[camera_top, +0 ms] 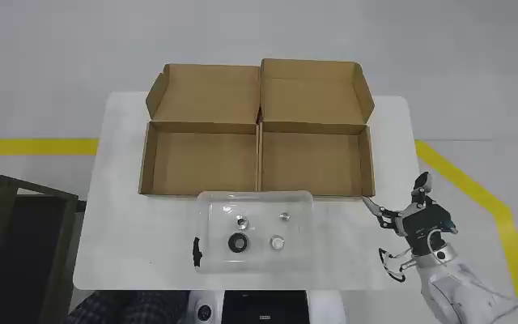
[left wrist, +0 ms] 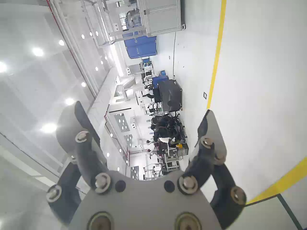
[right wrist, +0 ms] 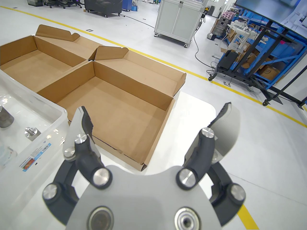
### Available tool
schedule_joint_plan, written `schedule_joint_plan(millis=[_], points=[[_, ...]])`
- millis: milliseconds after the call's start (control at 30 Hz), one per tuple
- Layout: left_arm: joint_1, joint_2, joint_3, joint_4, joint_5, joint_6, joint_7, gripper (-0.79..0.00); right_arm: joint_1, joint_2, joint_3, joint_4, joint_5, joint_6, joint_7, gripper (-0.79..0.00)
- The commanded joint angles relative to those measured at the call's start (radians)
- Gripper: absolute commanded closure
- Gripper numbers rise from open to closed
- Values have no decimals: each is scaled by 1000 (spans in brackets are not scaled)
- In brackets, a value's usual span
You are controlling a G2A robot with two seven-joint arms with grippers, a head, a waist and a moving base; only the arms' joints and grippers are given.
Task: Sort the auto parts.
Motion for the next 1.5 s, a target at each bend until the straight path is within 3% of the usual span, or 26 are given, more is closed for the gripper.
schedule_joint_plan(millis=[0,567,1067,1467], points=[[0,0,0,0,0,0,0,-784,0,0,0,0,0,0,0,-785],[0,0,0,0,0,0,0,-785,3,1,-4,-3,-6,-11,6,-785],[0,0,0,0,0,0,0,-785,169,32,-62,-40,-7,-402,314,-785],[0,0,0,0,0,0,0,-785,293,51,-206,-60,75,-641,524,-785]])
